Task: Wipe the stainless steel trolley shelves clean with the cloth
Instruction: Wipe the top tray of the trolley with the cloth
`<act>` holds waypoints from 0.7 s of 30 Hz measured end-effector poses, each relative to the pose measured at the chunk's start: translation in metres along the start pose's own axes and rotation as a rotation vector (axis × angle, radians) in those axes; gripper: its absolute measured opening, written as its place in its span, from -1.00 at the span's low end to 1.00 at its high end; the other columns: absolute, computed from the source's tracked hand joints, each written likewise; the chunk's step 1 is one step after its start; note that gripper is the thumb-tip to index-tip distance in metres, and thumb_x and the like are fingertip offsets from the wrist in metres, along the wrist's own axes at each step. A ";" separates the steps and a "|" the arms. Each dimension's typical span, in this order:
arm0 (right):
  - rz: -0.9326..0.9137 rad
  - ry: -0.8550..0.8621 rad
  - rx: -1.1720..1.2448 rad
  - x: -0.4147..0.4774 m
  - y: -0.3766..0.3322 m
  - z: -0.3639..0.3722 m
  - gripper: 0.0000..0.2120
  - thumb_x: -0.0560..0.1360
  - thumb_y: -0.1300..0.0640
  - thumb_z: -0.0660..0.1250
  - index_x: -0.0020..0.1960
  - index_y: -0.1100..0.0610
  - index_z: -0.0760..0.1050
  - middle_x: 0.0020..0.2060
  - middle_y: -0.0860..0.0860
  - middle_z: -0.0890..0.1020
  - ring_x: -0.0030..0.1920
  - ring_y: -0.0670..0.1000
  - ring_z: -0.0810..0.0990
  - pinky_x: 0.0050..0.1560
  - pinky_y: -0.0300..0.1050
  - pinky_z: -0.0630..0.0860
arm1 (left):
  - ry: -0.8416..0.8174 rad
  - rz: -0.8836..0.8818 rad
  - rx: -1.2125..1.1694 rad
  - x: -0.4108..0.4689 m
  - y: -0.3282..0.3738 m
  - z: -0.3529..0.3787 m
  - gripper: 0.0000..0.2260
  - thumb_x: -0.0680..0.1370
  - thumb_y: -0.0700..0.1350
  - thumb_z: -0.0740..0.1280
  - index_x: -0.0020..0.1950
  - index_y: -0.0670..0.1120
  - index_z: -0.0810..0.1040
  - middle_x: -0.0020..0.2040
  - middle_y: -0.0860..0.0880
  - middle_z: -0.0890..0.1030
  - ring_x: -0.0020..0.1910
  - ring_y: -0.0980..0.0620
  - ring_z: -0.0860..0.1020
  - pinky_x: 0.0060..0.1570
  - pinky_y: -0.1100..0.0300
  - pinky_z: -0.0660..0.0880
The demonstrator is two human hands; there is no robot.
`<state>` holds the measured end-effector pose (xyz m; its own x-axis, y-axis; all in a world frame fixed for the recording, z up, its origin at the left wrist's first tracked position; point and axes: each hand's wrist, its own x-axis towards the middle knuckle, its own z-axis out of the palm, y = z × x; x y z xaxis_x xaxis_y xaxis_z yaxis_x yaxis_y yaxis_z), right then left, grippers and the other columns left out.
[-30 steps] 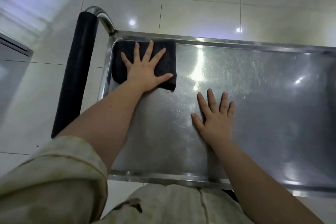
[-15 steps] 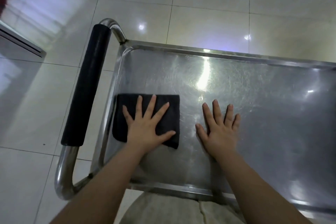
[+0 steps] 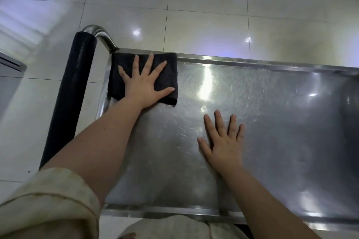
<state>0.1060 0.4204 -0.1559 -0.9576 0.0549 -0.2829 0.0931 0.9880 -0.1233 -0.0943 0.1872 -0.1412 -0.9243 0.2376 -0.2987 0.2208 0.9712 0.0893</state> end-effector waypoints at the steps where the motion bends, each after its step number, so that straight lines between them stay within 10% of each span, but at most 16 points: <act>1: -0.016 -0.011 0.013 0.002 0.003 -0.003 -0.37 0.56 -0.33 -0.11 0.59 -0.20 -0.14 0.59 -0.06 -0.14 0.55 0.20 -0.32 0.48 0.28 -0.30 | 0.008 0.002 0.005 -0.001 0.001 0.001 -0.19 0.37 0.58 -0.08 0.54 0.34 -0.23 0.60 0.10 -0.25 0.55 -0.17 -0.29 0.34 -0.51 -0.22; 5: 0.042 0.041 0.062 0.021 0.045 -0.018 -0.38 0.55 -0.27 -0.10 0.57 -0.12 0.09 0.58 -0.02 0.09 0.57 0.20 -0.03 0.49 0.34 -0.11 | 0.003 -0.015 0.012 -0.006 0.004 0.003 -0.21 0.38 0.57 -0.10 0.54 0.33 -0.25 0.60 0.09 -0.24 0.55 -0.19 -0.29 0.35 -0.51 -0.21; 21: 0.078 0.059 0.032 0.032 0.078 -0.014 -0.34 0.58 -0.32 -0.07 0.60 -0.12 -0.12 0.58 -0.14 -0.10 0.56 0.08 -0.28 0.50 0.26 -0.25 | -0.010 0.100 0.038 0.007 0.149 0.013 -0.24 0.39 0.58 -0.10 0.53 0.37 -0.18 0.60 0.12 -0.24 0.56 -0.18 -0.28 0.34 -0.50 -0.22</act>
<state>0.0790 0.5015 -0.1617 -0.9615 0.1405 -0.2360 0.1754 0.9753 -0.1343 -0.0636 0.3339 -0.1425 -0.8941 0.3334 -0.2991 0.3236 0.9425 0.0831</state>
